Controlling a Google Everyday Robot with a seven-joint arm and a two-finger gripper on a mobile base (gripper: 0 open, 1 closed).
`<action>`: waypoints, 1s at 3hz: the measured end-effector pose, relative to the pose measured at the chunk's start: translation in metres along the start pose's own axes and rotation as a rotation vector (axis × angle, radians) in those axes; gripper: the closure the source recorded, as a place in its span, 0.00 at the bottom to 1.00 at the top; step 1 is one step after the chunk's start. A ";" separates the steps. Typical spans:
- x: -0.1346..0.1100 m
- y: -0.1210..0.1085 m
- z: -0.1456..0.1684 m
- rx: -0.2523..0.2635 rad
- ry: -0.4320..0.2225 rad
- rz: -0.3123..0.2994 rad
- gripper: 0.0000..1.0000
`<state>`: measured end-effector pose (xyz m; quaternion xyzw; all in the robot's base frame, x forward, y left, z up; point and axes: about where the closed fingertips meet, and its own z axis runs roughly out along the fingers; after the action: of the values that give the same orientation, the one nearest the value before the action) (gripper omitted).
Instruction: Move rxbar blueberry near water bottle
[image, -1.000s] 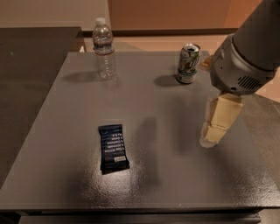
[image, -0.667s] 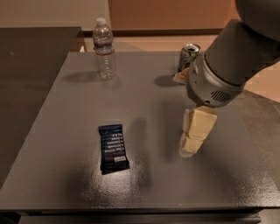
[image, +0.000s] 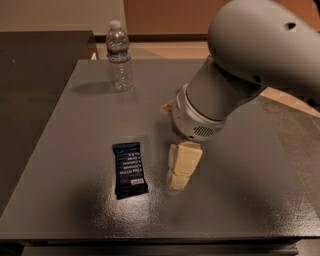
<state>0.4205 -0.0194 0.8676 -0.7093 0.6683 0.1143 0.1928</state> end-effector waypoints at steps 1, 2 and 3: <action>-0.020 0.005 0.027 -0.031 -0.043 -0.037 0.00; -0.036 0.012 0.047 -0.058 -0.077 -0.071 0.00; -0.048 0.017 0.062 -0.078 -0.096 -0.098 0.00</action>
Offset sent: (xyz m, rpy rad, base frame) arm -0.0164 0.0802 -0.0445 0.1028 0.0432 0.1516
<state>0.4059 0.0502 0.8303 -0.7419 0.6178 0.1646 0.2021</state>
